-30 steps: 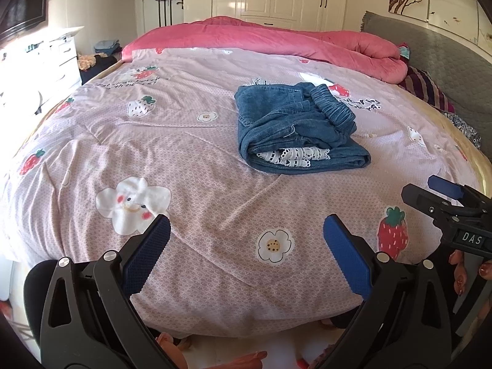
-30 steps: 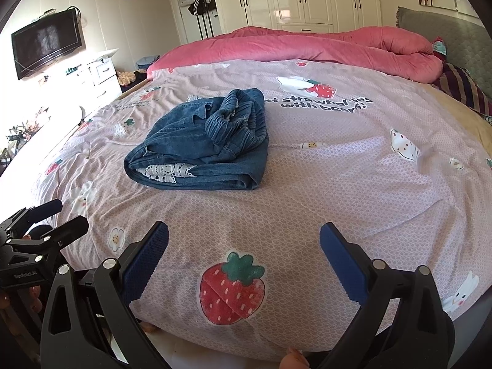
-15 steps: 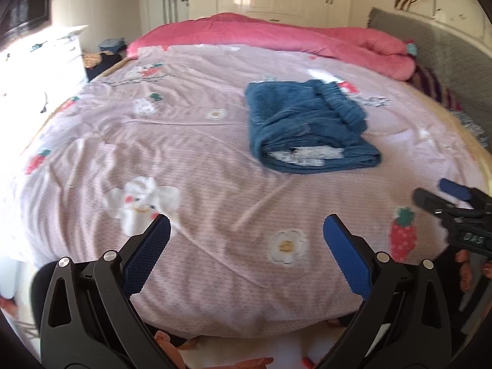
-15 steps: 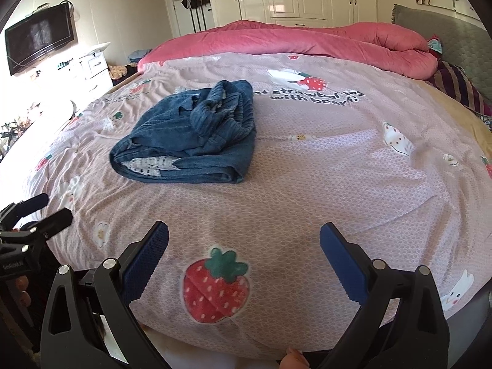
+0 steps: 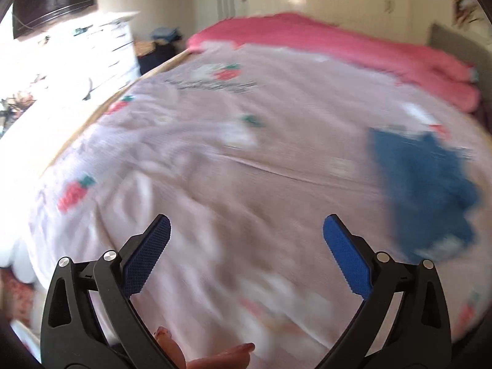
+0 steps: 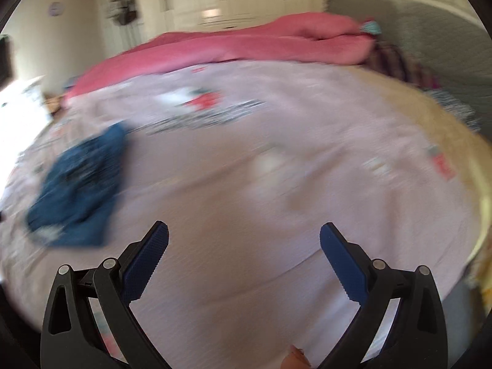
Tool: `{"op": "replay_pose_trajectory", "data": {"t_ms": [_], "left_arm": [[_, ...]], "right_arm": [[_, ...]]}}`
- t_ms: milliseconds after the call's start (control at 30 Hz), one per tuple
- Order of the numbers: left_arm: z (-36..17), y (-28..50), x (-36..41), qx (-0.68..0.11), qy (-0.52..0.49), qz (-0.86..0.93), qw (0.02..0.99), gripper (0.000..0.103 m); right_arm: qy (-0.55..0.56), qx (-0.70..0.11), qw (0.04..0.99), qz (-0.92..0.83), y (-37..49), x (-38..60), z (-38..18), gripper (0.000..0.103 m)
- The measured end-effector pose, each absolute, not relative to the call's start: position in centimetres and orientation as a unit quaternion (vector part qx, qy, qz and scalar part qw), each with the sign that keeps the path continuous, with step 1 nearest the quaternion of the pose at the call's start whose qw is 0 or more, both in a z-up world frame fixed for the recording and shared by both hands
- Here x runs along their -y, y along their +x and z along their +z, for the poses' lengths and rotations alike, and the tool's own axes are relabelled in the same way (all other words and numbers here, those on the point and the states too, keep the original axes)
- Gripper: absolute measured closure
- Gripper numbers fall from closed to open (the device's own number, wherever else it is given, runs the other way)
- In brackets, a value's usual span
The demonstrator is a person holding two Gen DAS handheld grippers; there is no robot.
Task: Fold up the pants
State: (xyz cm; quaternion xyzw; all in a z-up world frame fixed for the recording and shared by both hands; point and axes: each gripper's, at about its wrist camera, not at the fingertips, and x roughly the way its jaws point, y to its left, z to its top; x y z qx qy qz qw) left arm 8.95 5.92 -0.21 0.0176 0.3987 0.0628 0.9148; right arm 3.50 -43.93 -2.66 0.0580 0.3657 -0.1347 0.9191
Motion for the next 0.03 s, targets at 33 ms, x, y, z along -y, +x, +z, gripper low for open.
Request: {"op": "replay_pose_trajectory", "data": {"t_ms": [33], "left_arm": [[-0.8, 11.15, -7.53, -0.407, 0.022, 0.083, 0.91, 0.009]], "right_arm": [[0.056, -0.371, 0.912, -0.168, 4.73, 46.16, -2.73, 0.005]]}}
